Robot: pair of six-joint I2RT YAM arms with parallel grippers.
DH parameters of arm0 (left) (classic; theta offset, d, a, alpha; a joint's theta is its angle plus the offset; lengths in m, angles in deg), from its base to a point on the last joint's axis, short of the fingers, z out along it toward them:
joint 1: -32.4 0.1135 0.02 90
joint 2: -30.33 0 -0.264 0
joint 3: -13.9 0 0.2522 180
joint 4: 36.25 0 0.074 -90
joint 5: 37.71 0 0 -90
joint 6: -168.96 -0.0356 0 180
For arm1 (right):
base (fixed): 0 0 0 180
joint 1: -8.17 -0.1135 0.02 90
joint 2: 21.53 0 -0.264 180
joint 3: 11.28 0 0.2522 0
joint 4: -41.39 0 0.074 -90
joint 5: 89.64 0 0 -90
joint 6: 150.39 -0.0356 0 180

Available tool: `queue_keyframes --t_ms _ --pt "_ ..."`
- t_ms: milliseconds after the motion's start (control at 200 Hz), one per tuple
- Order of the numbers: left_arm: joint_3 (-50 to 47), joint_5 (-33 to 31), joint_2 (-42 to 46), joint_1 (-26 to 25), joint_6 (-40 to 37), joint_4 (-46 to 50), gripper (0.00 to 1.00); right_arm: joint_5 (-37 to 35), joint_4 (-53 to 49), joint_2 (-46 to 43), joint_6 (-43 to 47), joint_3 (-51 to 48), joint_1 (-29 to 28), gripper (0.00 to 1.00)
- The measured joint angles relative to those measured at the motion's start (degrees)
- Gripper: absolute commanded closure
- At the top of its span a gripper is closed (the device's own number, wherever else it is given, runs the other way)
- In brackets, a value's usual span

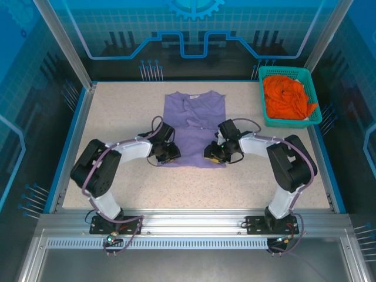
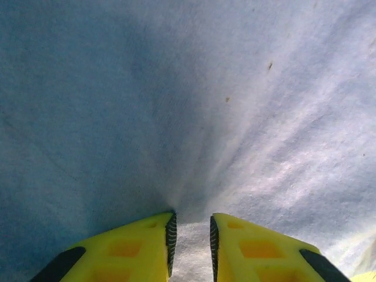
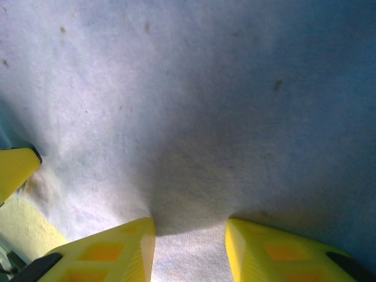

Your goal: Fold and stack the t-shirts

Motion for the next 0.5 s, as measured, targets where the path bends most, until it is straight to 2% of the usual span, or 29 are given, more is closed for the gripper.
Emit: queue_keyframes --t_ms 295,500 --pt "-15.93 1.09 17.44 -0.37 0.31 3.1 0.72 -0.22 2.21 -13.05 -0.92 -14.08 -7.56 0.53" --pt "-17.57 -0.5 28.26 -0.26 1.81 14.01 0.64 -1.86 -6.56 -20.74 -3.45 -16.46 -8.15 0.46"
